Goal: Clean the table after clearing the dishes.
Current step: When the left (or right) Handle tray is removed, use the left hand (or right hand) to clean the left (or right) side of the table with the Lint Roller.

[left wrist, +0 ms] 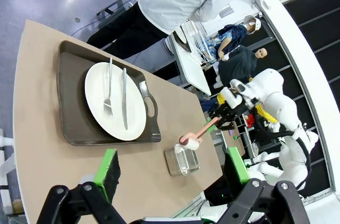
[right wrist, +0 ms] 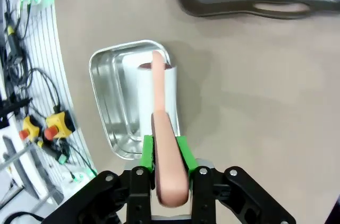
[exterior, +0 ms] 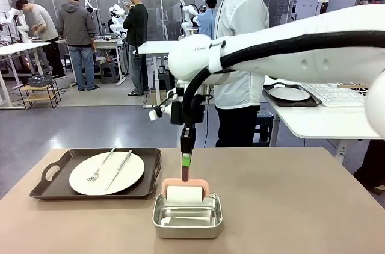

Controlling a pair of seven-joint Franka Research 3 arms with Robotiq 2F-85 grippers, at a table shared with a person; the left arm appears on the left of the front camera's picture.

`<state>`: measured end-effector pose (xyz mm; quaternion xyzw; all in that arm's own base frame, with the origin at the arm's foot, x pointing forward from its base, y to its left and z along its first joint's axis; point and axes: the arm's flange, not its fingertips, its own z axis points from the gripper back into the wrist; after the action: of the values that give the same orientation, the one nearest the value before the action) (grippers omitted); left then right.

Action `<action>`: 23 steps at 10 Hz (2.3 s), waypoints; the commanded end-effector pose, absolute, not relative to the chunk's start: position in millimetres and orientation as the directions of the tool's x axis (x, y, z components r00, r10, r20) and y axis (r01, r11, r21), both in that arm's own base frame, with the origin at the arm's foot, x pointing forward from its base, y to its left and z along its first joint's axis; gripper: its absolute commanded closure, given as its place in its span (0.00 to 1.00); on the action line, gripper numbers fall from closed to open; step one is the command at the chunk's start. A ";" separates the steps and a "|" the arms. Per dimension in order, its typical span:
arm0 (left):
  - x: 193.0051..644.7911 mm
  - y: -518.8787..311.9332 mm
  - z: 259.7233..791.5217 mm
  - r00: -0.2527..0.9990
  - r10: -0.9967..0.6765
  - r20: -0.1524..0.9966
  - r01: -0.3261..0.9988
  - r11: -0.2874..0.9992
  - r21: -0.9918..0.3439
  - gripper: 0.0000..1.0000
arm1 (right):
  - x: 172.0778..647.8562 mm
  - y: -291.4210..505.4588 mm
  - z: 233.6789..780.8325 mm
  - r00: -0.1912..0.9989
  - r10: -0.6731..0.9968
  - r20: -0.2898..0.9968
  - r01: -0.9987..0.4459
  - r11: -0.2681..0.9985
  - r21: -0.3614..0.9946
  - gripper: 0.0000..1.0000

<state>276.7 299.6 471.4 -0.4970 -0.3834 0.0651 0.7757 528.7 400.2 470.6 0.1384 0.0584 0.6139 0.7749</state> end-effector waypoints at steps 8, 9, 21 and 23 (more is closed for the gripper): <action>275.3 301.0 474.2 0.694 0.483 0.535 0.285 0.498 -0.819 0.00 | 481.7 153.2 506.9 0.910 0.259 0.325 -0.364 0.874 0.322 0.95; 275.3 301.0 474.2 0.694 0.483 0.535 0.285 0.498 -0.819 0.00 | 483.0 142.3 502.5 0.908 0.262 0.327 -0.373 0.860 0.349 0.95; 275.3 301.0 474.2 0.694 0.483 0.535 0.285 0.498 -0.819 0.00 | 513.6 100.7 451.3 0.972 0.035 0.234 -0.162 0.818 0.551 0.78; 275.3 301.0 474.2 0.694 0.483 0.535 0.285 0.498 -0.819 0.00 | 520.8 97.5 423.9 0.971 -0.068 0.228 -0.072 0.829 0.554 0.78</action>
<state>276.9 299.6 471.5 -0.4969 -0.3833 0.0650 0.7759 520.3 91.0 431.7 0.2927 -0.0977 0.0395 0.9504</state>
